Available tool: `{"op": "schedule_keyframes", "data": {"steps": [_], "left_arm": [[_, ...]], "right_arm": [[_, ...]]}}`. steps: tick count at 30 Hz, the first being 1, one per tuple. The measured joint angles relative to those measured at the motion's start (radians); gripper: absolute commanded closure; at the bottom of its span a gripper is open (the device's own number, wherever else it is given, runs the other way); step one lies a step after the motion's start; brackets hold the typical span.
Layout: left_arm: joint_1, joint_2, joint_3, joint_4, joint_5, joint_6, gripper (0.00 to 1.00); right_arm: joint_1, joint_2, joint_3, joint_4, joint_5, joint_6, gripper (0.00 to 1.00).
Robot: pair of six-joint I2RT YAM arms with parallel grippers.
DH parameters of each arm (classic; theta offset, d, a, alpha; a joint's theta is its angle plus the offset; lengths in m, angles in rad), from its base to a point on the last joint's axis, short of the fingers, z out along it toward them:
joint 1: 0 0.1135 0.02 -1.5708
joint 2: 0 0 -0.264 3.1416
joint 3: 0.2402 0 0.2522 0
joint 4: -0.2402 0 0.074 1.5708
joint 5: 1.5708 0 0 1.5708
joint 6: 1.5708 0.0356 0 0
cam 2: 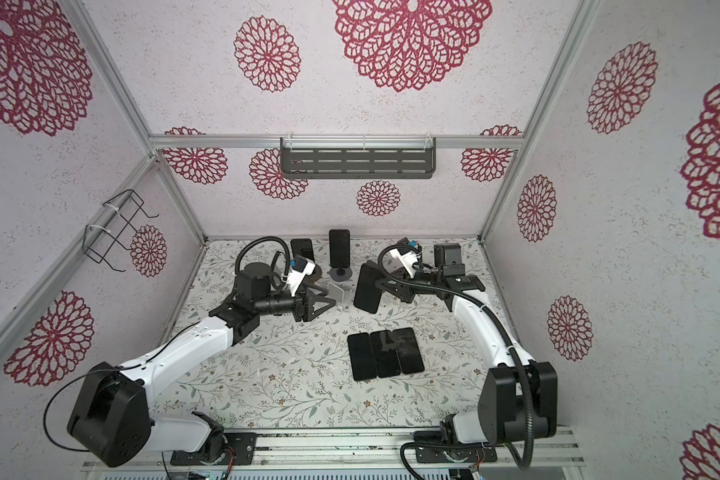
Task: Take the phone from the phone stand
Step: 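Close the left gripper on the black phone held up by the right gripper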
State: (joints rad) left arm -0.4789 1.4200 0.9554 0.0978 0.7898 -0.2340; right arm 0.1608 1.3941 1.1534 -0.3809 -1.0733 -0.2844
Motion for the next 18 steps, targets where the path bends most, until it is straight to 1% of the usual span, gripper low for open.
{"op": "schedule_keyframes", "data": {"steps": [3,6,10,16,18], "left_arm": [[0.0,0.054,0.044,-0.019,0.059,0.028,0.42],[-0.004,0.079,0.047,-0.03,0.093,0.045,0.43],[-0.021,0.086,0.047,-0.034,0.124,0.066,0.48],[-0.06,0.093,0.047,-0.036,0.159,0.099,0.51],[-0.066,0.1,0.047,-0.036,0.163,0.105,0.54]], "right_arm": [[0.02,-0.009,0.008,-0.097,-0.033,-0.094,0.96],[0.037,0.002,0.038,-0.208,-0.057,-0.202,0.96],[0.054,0.031,0.094,-0.326,-0.083,-0.33,0.96],[0.072,0.083,0.153,-0.435,-0.109,-0.452,0.96],[0.077,0.101,0.169,-0.457,-0.114,-0.478,0.96]]}}
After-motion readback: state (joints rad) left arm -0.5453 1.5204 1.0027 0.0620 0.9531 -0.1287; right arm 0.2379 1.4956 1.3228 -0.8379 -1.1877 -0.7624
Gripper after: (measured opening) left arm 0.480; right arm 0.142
